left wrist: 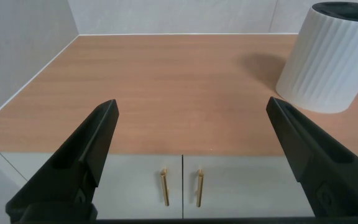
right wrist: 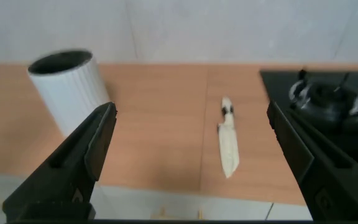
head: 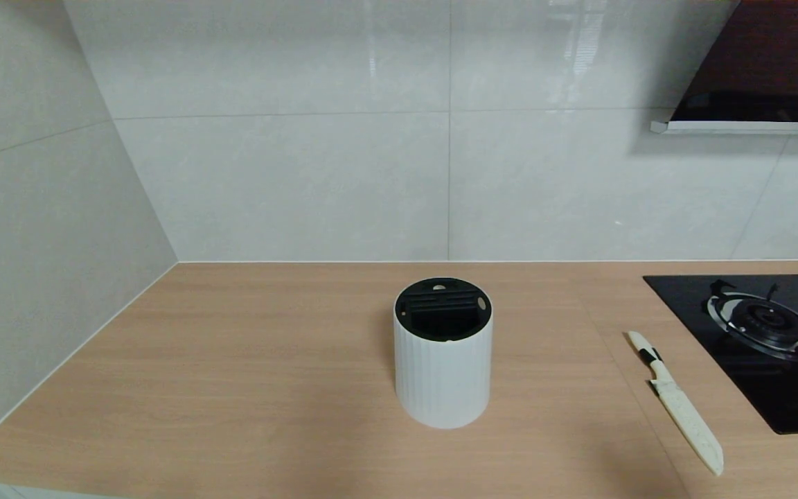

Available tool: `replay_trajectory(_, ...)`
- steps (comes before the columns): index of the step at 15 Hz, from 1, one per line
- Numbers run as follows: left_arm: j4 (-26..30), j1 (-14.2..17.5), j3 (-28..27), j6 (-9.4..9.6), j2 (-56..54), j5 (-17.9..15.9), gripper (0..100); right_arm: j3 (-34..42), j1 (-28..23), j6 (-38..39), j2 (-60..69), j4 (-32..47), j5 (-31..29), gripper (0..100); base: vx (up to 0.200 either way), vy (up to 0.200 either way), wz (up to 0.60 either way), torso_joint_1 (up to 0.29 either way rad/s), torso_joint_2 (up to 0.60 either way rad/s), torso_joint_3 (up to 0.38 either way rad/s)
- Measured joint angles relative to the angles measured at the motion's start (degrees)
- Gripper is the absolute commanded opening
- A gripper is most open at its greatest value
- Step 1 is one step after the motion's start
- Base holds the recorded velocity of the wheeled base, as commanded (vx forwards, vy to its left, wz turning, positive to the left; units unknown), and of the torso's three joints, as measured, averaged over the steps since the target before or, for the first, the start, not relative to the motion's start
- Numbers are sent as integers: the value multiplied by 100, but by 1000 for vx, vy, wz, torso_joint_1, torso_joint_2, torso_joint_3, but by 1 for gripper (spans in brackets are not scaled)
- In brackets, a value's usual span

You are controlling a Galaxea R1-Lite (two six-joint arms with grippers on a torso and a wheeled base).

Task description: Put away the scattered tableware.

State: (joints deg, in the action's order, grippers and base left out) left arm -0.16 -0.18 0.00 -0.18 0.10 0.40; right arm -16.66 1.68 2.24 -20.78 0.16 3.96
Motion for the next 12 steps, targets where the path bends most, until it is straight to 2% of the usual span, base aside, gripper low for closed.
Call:
replay_trajectory(4, 0, 0, 0, 2, 0, 2, 100, -423, 16, -217, -1913, -16, -394, 100, 0, 0, 0, 0, 0, 0)
replay_trajectory(8, 2, 0, 0, 2, 0, 2, 100, -869, 21, -262, -3439, -54, -453, 100, 0, 0, 0, 0, 0, 0)
replay_trajectory(12, 2, 0, 0, 18, 0, 4, 100, -952, -30, -251, -4768, -425, -456, 100, 0, 0, 0, 0, 0, 0)
